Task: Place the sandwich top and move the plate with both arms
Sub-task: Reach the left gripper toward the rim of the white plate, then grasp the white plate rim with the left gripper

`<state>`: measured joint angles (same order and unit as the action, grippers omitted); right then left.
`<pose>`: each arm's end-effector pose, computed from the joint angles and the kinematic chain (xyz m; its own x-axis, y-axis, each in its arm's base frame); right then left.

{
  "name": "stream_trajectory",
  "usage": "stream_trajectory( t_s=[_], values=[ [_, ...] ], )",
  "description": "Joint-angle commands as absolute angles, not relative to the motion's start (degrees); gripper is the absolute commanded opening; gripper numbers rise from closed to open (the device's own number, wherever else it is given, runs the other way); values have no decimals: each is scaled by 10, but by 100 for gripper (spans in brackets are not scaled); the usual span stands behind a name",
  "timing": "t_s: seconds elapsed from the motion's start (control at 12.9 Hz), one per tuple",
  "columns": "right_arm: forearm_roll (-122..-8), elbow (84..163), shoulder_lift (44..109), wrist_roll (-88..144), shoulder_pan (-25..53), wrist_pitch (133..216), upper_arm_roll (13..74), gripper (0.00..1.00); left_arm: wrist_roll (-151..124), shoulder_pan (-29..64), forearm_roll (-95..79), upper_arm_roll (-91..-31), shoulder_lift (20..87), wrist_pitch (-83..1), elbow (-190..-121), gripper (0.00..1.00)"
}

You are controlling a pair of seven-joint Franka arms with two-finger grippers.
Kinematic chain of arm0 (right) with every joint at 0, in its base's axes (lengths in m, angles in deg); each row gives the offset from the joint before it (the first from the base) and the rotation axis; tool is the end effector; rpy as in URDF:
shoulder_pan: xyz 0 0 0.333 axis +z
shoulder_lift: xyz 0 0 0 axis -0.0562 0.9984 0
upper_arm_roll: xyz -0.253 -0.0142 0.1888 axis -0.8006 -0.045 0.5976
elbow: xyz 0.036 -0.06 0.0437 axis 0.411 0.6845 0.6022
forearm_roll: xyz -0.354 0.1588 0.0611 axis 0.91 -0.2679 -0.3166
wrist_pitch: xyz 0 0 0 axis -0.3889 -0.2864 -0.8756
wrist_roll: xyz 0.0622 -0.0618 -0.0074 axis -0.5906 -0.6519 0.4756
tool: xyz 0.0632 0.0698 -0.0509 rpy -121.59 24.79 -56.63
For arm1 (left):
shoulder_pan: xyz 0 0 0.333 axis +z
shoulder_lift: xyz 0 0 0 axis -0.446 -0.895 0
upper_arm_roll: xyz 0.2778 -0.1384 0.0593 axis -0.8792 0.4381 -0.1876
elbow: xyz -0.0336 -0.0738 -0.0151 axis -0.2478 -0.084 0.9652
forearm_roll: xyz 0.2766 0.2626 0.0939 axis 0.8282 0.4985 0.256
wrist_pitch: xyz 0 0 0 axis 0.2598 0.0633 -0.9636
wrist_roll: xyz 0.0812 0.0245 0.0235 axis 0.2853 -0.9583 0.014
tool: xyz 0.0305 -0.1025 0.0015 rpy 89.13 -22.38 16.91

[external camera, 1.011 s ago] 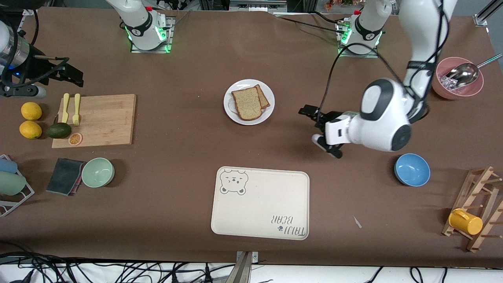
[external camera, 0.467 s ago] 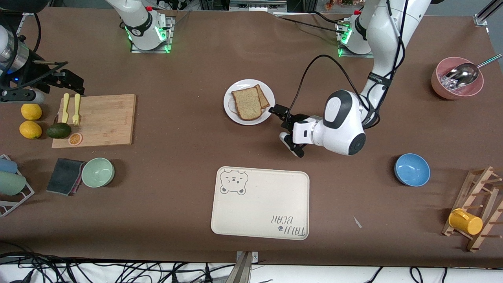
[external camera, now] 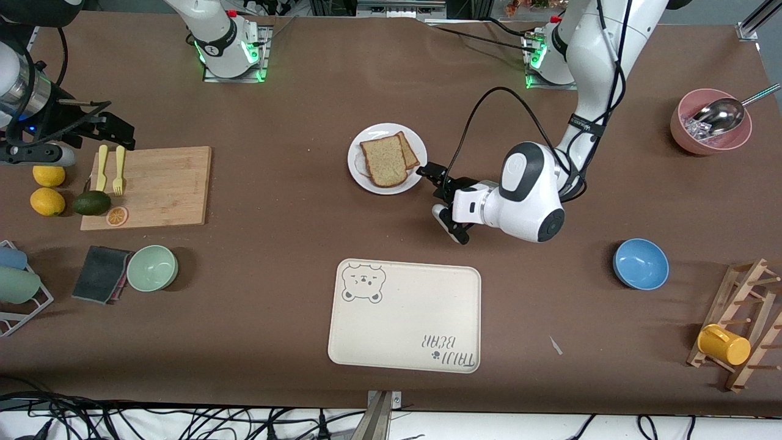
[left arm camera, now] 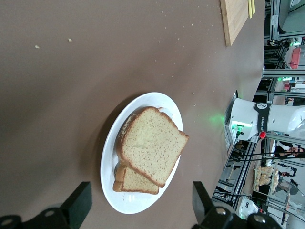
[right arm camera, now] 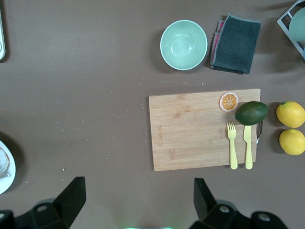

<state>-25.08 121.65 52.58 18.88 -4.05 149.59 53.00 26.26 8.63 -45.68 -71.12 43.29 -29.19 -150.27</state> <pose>0.5458 0.0283 0.5785 0.9959 -0.0101 -0.0895 -0.0049 -0.9983 0.0578 0.5654 -0.3296 0.2503 0.7960 -0.6007 -0.0744 -0.3238 -0.5265 0.7861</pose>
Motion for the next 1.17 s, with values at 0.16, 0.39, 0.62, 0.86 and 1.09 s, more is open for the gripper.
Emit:
stream_trajectory(
  t_s=[0.16, 0.39, 0.62, 0.86, 1.09],
  values=[
    [-254, 1207, 530, 184, -42, 1495, 532, 100, 328, 91, -512, -714, 422, -291, -1510, 95],
    [-253, 1207, 530, 184, -42, 1495, 532, 100, 343, 83, -550, -714, 422, -305, -1540, 94],
    [-253, 1208, 530, 184, -42, 1494, 532, 100, 427, 79, -592, -701, 421, -362, -1599, 88],
    [-253, 1208, 530, 184, -42, 1493, 532, 100, 501, 81, -598, -702, 404, -374, -1602, 85],
    [-253, 1209, 530, 184, -43, 1492, 532, 100, 517, 65, -599, -701, 396, -422, -1615, 79]
  ],
)
